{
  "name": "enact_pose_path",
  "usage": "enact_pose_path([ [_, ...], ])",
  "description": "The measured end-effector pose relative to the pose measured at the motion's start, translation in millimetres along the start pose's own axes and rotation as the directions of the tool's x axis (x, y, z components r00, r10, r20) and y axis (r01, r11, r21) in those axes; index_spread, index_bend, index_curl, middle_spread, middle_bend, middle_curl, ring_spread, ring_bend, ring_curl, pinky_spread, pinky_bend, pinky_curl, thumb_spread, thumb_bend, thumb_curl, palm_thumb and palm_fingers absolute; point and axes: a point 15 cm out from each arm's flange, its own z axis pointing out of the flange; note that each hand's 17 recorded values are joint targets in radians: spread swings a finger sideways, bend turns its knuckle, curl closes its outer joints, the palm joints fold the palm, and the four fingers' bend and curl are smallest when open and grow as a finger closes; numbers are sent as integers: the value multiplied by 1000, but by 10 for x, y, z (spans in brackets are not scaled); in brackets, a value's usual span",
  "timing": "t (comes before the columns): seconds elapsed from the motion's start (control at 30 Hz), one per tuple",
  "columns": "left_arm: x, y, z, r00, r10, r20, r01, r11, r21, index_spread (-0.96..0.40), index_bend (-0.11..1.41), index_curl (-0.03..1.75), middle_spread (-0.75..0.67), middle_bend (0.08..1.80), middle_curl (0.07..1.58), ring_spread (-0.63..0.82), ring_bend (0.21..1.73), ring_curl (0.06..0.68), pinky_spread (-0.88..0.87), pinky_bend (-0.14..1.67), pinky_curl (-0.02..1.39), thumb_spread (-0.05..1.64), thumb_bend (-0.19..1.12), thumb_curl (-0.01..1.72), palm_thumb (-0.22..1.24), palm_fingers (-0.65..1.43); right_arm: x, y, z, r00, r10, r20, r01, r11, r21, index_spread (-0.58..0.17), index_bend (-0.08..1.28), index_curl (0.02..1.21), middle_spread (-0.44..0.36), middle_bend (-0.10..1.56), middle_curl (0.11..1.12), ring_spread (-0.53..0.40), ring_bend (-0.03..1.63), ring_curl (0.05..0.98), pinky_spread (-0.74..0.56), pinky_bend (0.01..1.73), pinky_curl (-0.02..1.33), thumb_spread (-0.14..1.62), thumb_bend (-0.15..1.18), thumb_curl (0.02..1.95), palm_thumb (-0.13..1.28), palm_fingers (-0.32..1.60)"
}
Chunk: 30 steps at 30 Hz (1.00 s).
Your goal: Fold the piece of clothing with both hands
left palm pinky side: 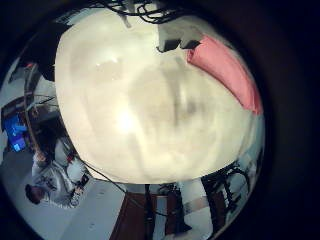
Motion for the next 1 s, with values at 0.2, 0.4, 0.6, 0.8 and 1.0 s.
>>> enact_pose_path([
  [0.2,-28,26,-22,1000,-5,-1,5,1000,8,103,156,276,349,182,261,544,437,227,480,348,317,1153,-19,323,439,-29,-672,-763,309,991,-132,31,134,990,-46,-347,884,1047,-183,1161,915,-220,1335,683,-332,1206,716,1193,4,698,1188,1087],
  [0.4,-60,122,-3,1000,-23,-11,23,1000,6,103,156,275,349,181,263,545,437,227,480,348,317,1157,-21,323,431,-29,-1185,-1444,728,976,-202,86,207,977,-50,-350,880,1058,-184,1158,923,-221,1332,686,-324,1208,718,1188,7,733,1222,1084],
  [0.6,-79,233,-7,999,-38,-13,39,999,15,103,155,272,345,181,264,545,437,228,479,352,319,1158,-26,319,414,-29,-1625,-2006,1263,964,-248,100,247,969,20,-352,876,1065,-185,1153,928,-222,1328,689,-324,1211,719,1164,23,771,1238,1088],
  [0.8,-40,356,59,999,-48,-17,49,999,17,92,157,273,332,179,265,545,437,228,479,352,320,1154,-22,316,393,-29,-1925,-2276,1805,951,-295,92,291,955,51,-351,818,1045,-173,1137,900,-226,1282,658,-387,1114,673,1189,-25,769,1118,1074],
  [1.0,-51,434,115,998,-57,-23,57,998,14,84,156,274,320,181,268,545,436,228,479,351,320,1153,-20,316,390,-28,-1911,-2280,1994,942,-317,106,315,948,39,-345,513,924,-95,820,771,-179,1058,597,-361,974,640,1265,-6,702,1040,176],
])
